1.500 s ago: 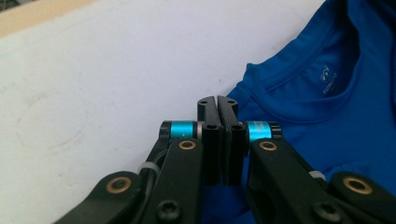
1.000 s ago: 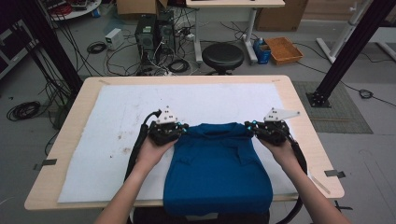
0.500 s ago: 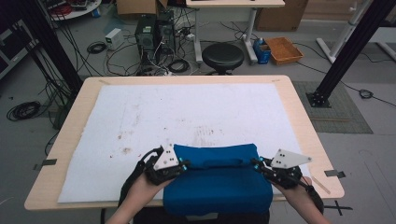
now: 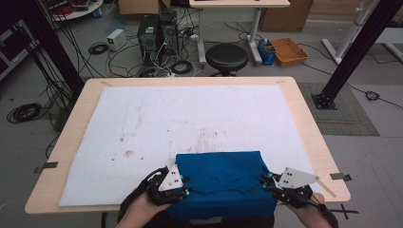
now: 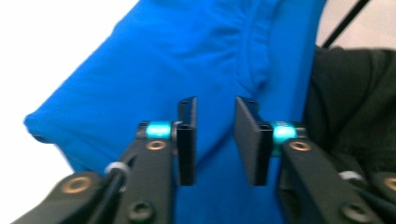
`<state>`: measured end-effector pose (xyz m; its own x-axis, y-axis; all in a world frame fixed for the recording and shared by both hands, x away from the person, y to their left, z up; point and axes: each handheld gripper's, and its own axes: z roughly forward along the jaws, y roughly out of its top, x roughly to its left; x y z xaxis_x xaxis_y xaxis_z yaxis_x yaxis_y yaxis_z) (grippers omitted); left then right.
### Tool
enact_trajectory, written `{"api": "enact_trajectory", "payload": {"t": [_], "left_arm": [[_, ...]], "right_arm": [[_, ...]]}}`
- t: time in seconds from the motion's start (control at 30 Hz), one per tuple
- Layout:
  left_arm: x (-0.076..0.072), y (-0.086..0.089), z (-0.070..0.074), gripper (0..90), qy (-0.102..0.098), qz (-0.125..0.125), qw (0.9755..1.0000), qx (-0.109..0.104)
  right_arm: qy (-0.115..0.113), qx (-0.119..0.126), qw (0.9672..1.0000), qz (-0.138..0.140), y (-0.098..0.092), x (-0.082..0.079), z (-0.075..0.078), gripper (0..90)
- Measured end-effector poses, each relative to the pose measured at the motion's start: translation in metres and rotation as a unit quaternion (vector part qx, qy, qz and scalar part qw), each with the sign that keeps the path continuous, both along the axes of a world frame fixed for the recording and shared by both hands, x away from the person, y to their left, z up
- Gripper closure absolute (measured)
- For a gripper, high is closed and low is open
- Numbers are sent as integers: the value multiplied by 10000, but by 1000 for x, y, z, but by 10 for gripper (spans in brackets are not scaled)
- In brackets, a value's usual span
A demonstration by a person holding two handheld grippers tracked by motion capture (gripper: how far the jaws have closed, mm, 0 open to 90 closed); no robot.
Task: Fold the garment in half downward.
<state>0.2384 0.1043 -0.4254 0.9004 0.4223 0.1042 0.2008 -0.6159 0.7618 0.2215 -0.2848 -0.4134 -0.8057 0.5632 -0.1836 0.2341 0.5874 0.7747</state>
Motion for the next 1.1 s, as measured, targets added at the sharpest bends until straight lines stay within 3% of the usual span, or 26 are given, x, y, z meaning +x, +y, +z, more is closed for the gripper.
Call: {"api": "enact_trajectory", "payload": {"t": [0.1, 0.17, 0.23, 0.3, 0.33, 0.4, 0.5, 0.57, 0.6, 0.7, 0.73, 0.83, 0.9, 1.0, 1.1], "left_arm": [[12, 3, 6, 617, -86, 350, 9990, -266], [25, 7, 10, 585, -105, 694, 9964, -480], [41, 11, 12, 579, -117, 1048, 9916, -755], [62, 16, 12, 573, -18, 1476, 9844, -955], [69, 17, 12, 568, 68, 1562, 9828, -980], [88, 19, 6, 562, 343, 1858, 9774, -953], [101, 20, -4, 562, 743, 2002, 9738, -786], [102, 19, -10, 564, 901, 2043, 9726, -645], [101, 19, -13, 565, 965, 2076, 9716, -602], [100, 18, -19, 583, 1089, 2067, 9711, -483], [99, 18, -19, 587, 1029, 2090, 9713, -485], [96, 18, -18, 703, 1126, 2000, 9719, -516], [94, 17, -19, 804, 1126, 1889, 9740, -545], [93, 17, -18, 844, 1029, 1738, 9782, -480], [95, 18, -16, 854, 977, 1646, 9803, -479]], "right_arm": [[-117, 181, 9995, -245, -5, 16, 8, 731], [65, 411, 9979, -504, -8, 35, 12, 662], [240, 641, 9944, -800, -10, 57, 12, 587], [539, 891, 9889, -1060, -11, 80, 8, 582], [734, 1042, 9846, -1197, -11, 94, 4, 563], [1032, 1164, 9785, -1355, -11, 110, -3, 551], [1506, 1140, 9697, -1552, -10, 127, -16, 542], [1685, 1099, 9667, -1585, -11, 128, -22, 553], [1746, 1056, 9666, -1550, -12, 128, -24, 570], [1949, 989, 9650, -1448, -14, 127, -30, 683], [1972, 981, 9657, -1377, -14, 127, -31, 718], [1918, 879, 9698, -1224, -12, 125, -29, 817], [1879, 844, 9718, -1151, -12, 124, -28, 848], [1865, 922, 9722, -1070, -15, 125, -28, 861], [1843, 1018, 9722, -1028, -17, 125, -26, 865]]}}
